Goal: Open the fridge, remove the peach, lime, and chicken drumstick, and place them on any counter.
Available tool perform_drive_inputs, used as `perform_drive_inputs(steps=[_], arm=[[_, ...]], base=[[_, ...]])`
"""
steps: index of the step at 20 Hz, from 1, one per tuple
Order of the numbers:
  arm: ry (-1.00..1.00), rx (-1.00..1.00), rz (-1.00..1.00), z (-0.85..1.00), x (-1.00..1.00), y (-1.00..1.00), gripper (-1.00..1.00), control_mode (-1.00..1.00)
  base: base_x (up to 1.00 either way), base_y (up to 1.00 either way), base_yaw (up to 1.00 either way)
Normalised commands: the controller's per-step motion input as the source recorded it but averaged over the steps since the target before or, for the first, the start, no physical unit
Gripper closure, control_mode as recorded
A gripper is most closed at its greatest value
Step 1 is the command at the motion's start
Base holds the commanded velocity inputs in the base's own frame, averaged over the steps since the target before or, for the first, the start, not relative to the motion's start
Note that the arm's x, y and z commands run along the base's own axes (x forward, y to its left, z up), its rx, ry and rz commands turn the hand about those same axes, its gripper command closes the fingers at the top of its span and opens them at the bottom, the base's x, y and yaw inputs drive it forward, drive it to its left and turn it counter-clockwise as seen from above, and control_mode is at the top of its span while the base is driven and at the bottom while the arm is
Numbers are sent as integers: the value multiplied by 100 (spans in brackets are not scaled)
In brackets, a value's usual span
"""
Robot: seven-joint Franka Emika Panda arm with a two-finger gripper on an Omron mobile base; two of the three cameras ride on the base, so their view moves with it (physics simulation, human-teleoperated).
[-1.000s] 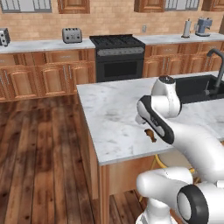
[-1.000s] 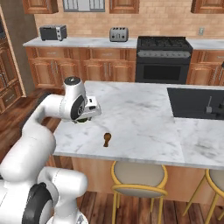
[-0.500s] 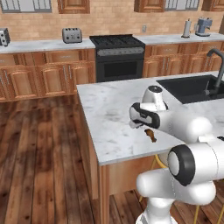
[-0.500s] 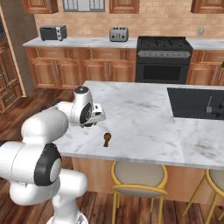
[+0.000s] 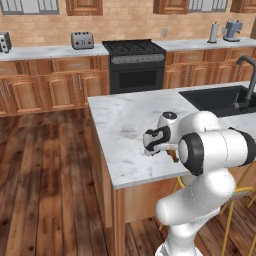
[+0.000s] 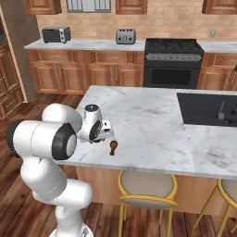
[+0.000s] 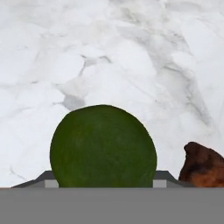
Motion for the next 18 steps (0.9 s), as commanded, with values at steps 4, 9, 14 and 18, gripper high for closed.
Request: perform_drive_inputs(steps=[4,9,14,18], arm=[[6,0,0,-52,24,0,100,-100],[5,0,0,-21,5,0,100,-100],[0,0,0,0,0,0,-100,-100],[0,0,0,0,0,0,-100,-100]], base=[[0,0,0],[0,0,0],[0,0,0],[0,0,0]])
